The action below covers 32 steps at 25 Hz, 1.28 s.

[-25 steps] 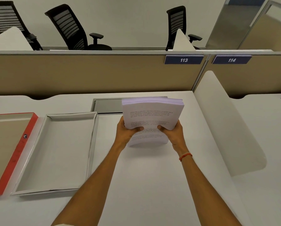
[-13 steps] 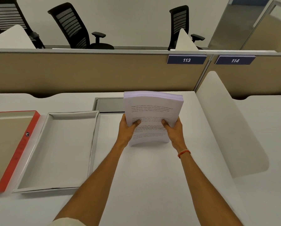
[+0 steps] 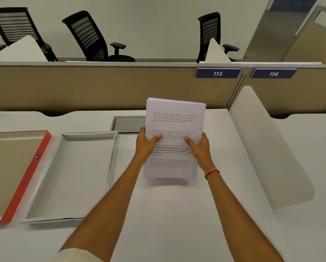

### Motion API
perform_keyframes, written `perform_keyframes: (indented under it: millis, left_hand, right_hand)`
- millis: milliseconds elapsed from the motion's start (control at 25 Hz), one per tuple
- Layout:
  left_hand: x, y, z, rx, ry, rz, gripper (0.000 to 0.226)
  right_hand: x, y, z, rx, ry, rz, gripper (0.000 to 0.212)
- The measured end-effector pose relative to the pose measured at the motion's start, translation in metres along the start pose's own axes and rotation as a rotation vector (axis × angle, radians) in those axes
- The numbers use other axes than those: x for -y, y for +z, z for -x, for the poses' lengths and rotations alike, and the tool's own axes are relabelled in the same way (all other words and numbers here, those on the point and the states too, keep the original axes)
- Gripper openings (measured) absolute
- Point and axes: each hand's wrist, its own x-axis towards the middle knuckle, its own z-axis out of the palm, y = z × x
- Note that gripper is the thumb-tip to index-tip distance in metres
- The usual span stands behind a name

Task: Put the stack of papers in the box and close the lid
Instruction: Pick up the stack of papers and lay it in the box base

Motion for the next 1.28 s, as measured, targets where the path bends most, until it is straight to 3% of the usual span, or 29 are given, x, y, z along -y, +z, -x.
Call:
perform_keyframes:
  millis: [200, 680, 840, 1280]
  left_hand:
    - [-0.016, -0.013, -0.003, -0.041, -0.072, -0.037, 0.059]
    - [-0.037, -0.038, 0.009, -0.052, -0.151, -0.105, 0.056]
    - [-0.036, -0.054, 0.013, -0.079, -0.151, -0.111, 0.043]
    - [-0.022, -0.158, 0.015, -0.13, -0.184, -0.136, 0.046]
  right_hand:
    - [0.027, 0.008, -0.002, 0.008, 0.04, 0.048, 0.04]
    - [0.052, 0.023, 0.01, 0.11, 0.103, 0.116, 0.043]
    - [0.057, 0.036, 0.016, 0.131, 0.132, 0.119, 0.044]
    - [0.059, 0.139, 0.053, 0.157, 0.203, 0.115, 0.05]
